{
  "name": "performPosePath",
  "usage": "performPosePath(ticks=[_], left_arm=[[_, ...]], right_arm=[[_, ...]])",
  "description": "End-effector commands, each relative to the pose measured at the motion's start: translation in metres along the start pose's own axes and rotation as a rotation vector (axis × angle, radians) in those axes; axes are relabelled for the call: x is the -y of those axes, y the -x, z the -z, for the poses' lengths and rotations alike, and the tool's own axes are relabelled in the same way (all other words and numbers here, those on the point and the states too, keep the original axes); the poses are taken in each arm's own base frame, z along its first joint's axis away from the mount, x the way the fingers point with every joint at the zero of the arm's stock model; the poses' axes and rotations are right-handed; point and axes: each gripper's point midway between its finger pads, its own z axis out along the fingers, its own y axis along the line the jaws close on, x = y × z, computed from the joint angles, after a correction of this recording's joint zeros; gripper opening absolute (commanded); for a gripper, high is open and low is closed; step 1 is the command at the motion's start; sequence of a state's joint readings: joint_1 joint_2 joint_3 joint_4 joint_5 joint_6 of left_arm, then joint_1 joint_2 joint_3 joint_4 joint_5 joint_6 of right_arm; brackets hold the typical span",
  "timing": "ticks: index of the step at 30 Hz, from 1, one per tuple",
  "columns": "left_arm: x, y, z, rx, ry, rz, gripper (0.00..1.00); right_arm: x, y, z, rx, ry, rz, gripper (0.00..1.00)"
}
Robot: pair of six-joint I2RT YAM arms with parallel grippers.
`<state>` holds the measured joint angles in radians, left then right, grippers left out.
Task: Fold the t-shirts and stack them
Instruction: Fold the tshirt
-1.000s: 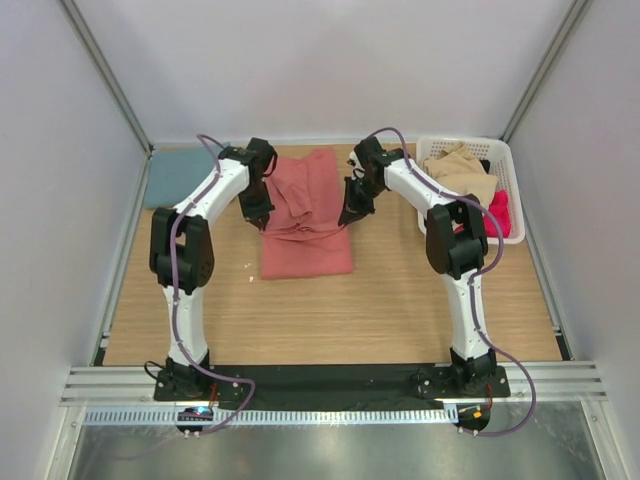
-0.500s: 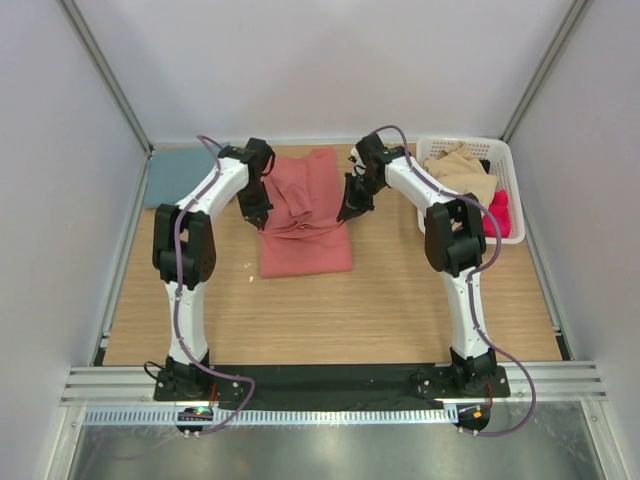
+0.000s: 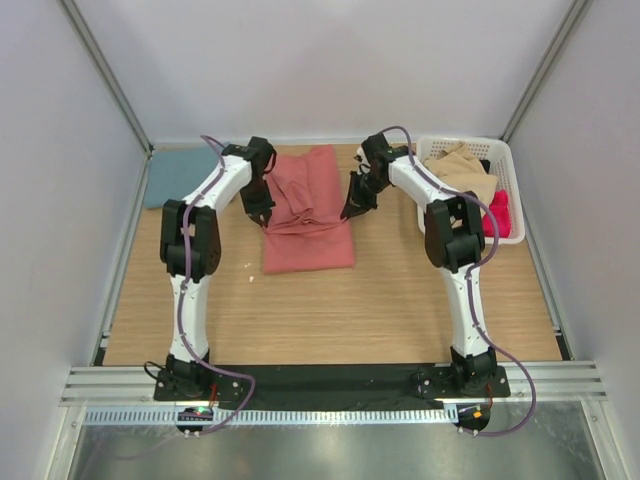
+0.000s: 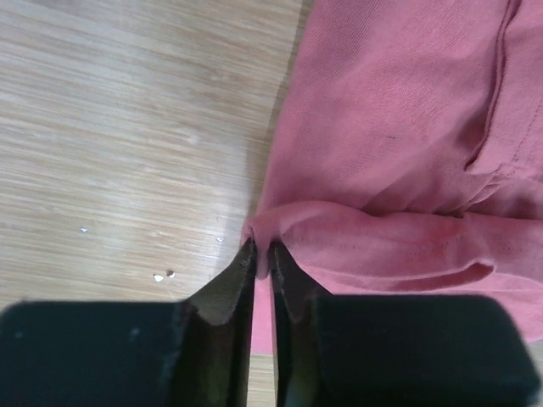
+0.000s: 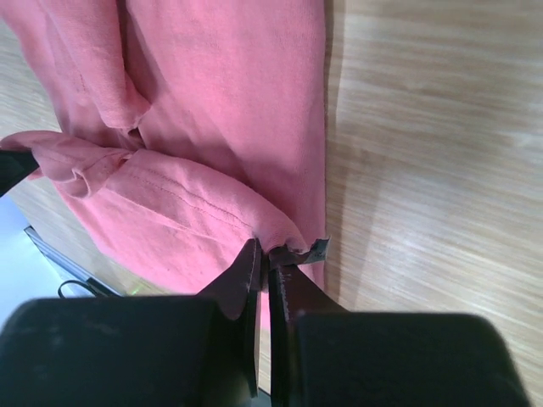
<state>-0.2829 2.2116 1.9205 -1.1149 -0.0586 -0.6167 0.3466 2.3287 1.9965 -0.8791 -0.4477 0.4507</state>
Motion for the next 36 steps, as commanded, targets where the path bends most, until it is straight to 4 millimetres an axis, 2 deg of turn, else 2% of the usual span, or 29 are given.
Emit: performPosePath(ticks=[1, 3, 4, 5, 6, 7, 8, 9, 10, 11, 12, 13, 14, 15, 16, 18, 19, 20, 21, 22, 23, 24, 26, 28, 29, 32, 36], left_arm=[[0.007, 0.018, 0.009, 0.051, -0.031, -0.011, 0.14], [0.007, 0.026, 0.014, 0.076, -0.026, -0.011, 0.23], [0.006, 0.027, 0.019, 0.083, -0.020, -0.017, 0.28], [0.008, 0.036, 0.029, 0.115, -0.027, -0.015, 0.34], [0.004, 0.038, 0.038, 0.129, -0.012, -0.017, 0.36], [0.003, 0.041, 0.046, 0.147, -0.009, -0.029, 0.38], [0.002, 0.045, 0.055, 0.169, -0.006, -0.035, 0.41], [-0.003, 0.049, 0.067, 0.200, 0.011, -0.037, 0.45], [-0.007, 0.052, 0.085, 0.235, 0.005, -0.037, 0.47], [-0.011, 0.052, 0.095, 0.254, 0.010, -0.044, 0.49], [-0.016, 0.047, 0.100, 0.253, 0.020, -0.049, 0.50], [-0.020, 0.046, 0.121, 0.293, 0.006, -0.047, 0.50], [-0.023, 0.042, 0.128, 0.302, 0.000, -0.050, 0.51], [-0.029, 0.032, 0.123, 0.280, 0.011, -0.052, 0.51], [-0.031, 0.026, 0.143, 0.315, -0.028, -0.048, 0.51], [-0.034, 0.013, 0.150, 0.322, -0.057, -0.044, 0.52], [-0.041, -0.005, 0.138, 0.271, -0.053, -0.046, 0.52], [-0.042, -0.014, 0.154, 0.298, -0.093, -0.031, 0.52], [-0.043, -0.020, 0.155, 0.301, -0.113, -0.024, 0.52], [-0.050, -0.040, 0.140, 0.251, -0.103, -0.023, 0.52], [-0.051, -0.049, 0.142, 0.247, -0.127, -0.016, 0.52], [-0.055, -0.057, 0.149, 0.268, -0.152, 0.003, 0.52], [-0.064, -0.080, 0.144, 0.249, -0.166, 0.013, 0.52], [-0.068, -0.092, 0.141, 0.236, -0.177, 0.020, 0.52], [-0.073, -0.103, 0.133, 0.209, -0.163, 0.020, 0.52], [-0.079, -0.115, 0.131, 0.192, -0.161, 0.023, 0.52], [-0.082, -0.122, 0.136, 0.195, -0.171, 0.025, 0.52]], right_arm=[[-0.008, 0.021, 0.006, 0.049, 0.040, 0.002, 0.09], [-0.006, 0.025, 0.008, 0.057, 0.032, 0.000, 0.14], [-0.006, 0.027, 0.008, 0.060, 0.027, 0.002, 0.22], [-0.009, 0.034, 0.015, 0.081, 0.025, 0.021, 0.27], [-0.008, 0.033, 0.019, 0.075, 0.004, 0.022, 0.31], [-0.005, 0.037, 0.023, 0.095, -0.027, 0.033, 0.39], [-0.008, 0.044, 0.032, 0.124, -0.042, 0.060, 0.42], [-0.006, 0.043, 0.038, 0.129, -0.069, 0.068, 0.45], [-0.004, 0.049, 0.048, 0.170, -0.120, 0.086, 0.52], [-0.005, 0.052, 0.056, 0.191, -0.139, 0.098, 0.54], [-0.006, 0.048, 0.061, 0.192, -0.157, 0.120, 0.55], [-0.016, 0.045, 0.070, 0.209, -0.162, 0.145, 0.56], [-0.016, 0.040, 0.070, 0.207, -0.187, 0.157, 0.56], [-0.021, 0.034, 0.073, 0.210, -0.197, 0.175, 0.56], [-0.032, 0.019, 0.070, 0.199, -0.212, 0.208, 0.57], [-0.043, 0.006, 0.068, 0.212, -0.237, 0.249, 0.57], [-0.042, -0.008, 0.058, 0.189, -0.263, 0.256, 0.57], [-0.053, -0.019, 0.057, 0.210, -0.290, 0.282, 0.57], [-0.061, -0.026, 0.049, 0.212, -0.287, 0.288, 0.57], [-0.061, -0.029, 0.045, 0.240, -0.324, 0.267, 0.57], [-0.059, -0.037, 0.037, 0.240, -0.347, 0.255, 0.57], [-0.066, -0.042, 0.030, 0.263, -0.365, 0.265, 0.57], [-0.073, -0.051, 0.016, 0.270, -0.369, 0.229, 0.56], [-0.077, -0.051, 0.010, 0.292, -0.372, 0.216, 0.56], [-0.079, -0.049, 0.006, 0.303, -0.367, 0.218, 0.57], [-0.082, -0.045, -0.007, 0.305, -0.371, 0.226, 0.56], [-0.079, -0.038, -0.024, 0.304, -0.378, 0.243, 0.56]])
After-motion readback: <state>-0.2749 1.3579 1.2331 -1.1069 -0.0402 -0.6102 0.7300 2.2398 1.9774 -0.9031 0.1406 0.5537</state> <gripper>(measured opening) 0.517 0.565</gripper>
